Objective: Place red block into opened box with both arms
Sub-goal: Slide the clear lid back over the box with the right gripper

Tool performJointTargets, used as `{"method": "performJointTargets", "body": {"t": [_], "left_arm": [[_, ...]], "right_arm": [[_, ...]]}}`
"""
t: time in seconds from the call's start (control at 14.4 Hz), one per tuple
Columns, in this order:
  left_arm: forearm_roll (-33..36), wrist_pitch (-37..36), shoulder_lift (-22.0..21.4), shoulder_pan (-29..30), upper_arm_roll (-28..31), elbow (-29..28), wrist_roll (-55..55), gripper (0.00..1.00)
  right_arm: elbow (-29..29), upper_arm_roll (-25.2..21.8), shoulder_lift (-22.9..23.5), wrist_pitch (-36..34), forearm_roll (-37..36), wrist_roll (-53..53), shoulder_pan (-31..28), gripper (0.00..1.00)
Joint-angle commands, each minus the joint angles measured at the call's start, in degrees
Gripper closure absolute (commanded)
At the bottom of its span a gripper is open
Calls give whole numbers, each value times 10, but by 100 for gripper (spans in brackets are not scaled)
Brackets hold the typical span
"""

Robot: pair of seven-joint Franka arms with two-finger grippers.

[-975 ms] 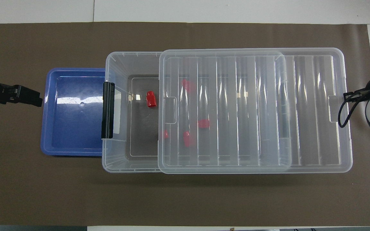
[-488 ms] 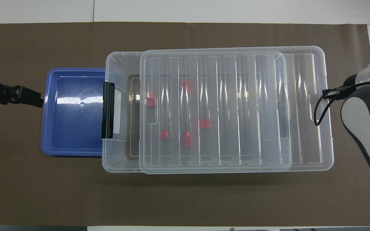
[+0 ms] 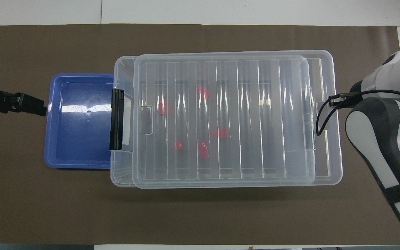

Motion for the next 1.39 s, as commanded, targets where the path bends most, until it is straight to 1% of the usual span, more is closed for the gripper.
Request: {"method": "performJointTargets", "body": {"t": [0.0, 0.21, 1.32], "left_arm": [[-8, 6, -12, 5, -2, -12, 4, 0], [-8, 7, -12, 5, -2, -12, 4, 0], [-8, 7, -12, 5, -2, -12, 4, 0]], "right_arm": [[-15, 0, -14, 9, 6, 16, 12, 100], [-15, 2, -14, 9, 6, 39, 27, 100], [-11, 15, -14, 8, 6, 65, 30, 100]]}}
